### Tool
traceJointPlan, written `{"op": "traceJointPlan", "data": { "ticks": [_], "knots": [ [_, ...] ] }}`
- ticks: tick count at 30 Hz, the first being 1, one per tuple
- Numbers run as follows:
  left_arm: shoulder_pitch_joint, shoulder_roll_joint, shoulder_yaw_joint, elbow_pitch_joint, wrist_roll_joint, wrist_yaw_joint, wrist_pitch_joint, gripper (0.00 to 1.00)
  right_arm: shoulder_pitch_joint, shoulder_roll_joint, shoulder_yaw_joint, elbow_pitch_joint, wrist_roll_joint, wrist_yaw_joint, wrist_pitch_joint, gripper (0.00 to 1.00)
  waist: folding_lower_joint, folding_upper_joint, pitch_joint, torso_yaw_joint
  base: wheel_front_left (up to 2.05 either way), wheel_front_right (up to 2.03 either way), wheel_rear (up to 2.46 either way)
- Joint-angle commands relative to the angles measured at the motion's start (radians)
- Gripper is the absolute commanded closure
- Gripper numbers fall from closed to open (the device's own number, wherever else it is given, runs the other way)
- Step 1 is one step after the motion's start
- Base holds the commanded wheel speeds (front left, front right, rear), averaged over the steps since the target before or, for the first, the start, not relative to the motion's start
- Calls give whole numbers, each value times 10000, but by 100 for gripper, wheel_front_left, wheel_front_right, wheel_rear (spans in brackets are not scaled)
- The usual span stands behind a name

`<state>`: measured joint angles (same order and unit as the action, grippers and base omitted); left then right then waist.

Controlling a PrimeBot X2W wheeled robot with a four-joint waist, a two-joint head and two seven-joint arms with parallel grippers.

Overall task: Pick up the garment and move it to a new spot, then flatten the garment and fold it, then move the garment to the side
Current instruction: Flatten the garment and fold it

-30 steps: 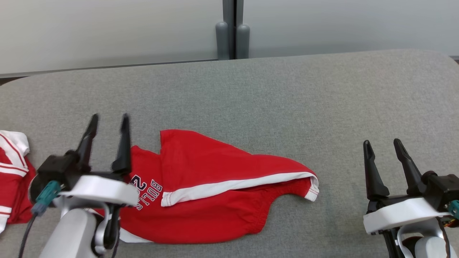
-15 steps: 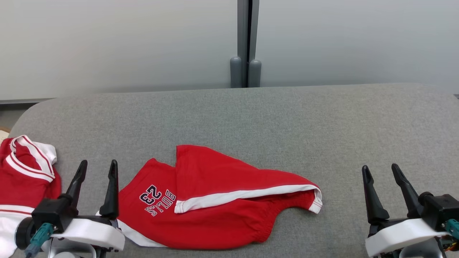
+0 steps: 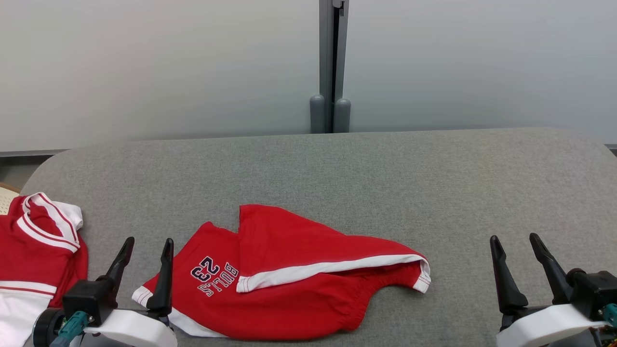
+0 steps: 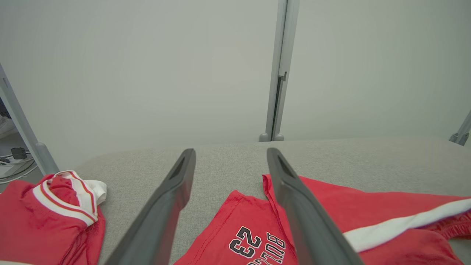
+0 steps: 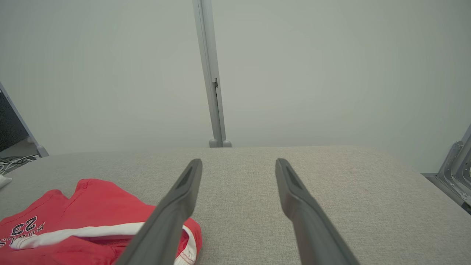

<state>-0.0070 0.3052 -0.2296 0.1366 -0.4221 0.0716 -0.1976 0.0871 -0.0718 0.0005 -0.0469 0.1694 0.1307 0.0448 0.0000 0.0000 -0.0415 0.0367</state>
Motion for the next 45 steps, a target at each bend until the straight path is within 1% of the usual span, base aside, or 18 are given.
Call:
{"op": "traceJointPlan", "data": {
  "ticks": [1,4,11,15,19,23,29,33,34,35,36,37,38,40,45],
  "knots": [
    [32,83,-13,-27,3,68,54,0,60,-38,-39,-47,20,0,35,0,0,0,6,12,0,0,0],
    [-25,91,-33,-63,-9,100,83,0,31,-35,-24,-55,12,0,26,0,0,0,22,32,0,0,0],
    [-301,52,-205,93,-50,7,280,0,79,26,-52,17,11,0,-26,0,0,0,35,145,0,0,0],
    [-608,-62,-536,282,-83,-215,612,0,-3,52,-32,19,9,0,-14,0,0,0,106,173,0,0,0],
    [-1199,-280,-1126,840,-301,-719,1616,0,-174,65,53,34,6,0,13,0,0,0,291,110,0,0,0],
    [-1728,-630,-1594,1825,-819,-1191,2963,0,-309,79,221,142,31,0,-15,0,0,0,559,-98,0,0,0],
    [-2468,-790,-1854,3096,-1394,-1526,4474,0,-436,118,253,230,69,0,-75,0,0,0,973,-427,0,0,0],
    [-2758,-759,-1825,3475,-1739,-1656,4962,0,-506,147,203,312,80,0,-137,0,0,0,1129,-552,0,0,0],
    [-2771,-739,-1837,3562,-1800,-1677,5093,5,-515,153,205,316,77,0,-144,0,0,0,1173,-580,0,0,0],
    [-2813,-710,-1869,3630,-1804,-1672,5181,50,-536,159,198,337,73,0,-159,0,0,0,1213,-601,0,0,0],
    [-2864,-721,-1887,3680,-1897,-1714,5256,65,-547,165,196,362,72,0,-174,0,0,0,1227,-614,0,0,0],
    [-2916,-711,-1894,3684,-1933,-1752,5273,95,-572,167,192,380,76,0,-177,0,0,0,1247,-628,0,0,0],
    [-2951,-665,-1931,3713,-1932,-1761,5350,100,-601,167,188,393,78,0,-191,0,0,0,1269,-637,0,0,0],
    [-2903,-695,-1964,3707,-2159,-1828,5502,100,-612,175,155,438,93,0,-206,0,0,0,1273,-640,0,0,0],
    [-2982,-550,-2064,3545,-2202,-1872,5571,100,-568,187,85,531,157,0,-253,0,0,0,1268,-599,0,0,0]
  ]
}}
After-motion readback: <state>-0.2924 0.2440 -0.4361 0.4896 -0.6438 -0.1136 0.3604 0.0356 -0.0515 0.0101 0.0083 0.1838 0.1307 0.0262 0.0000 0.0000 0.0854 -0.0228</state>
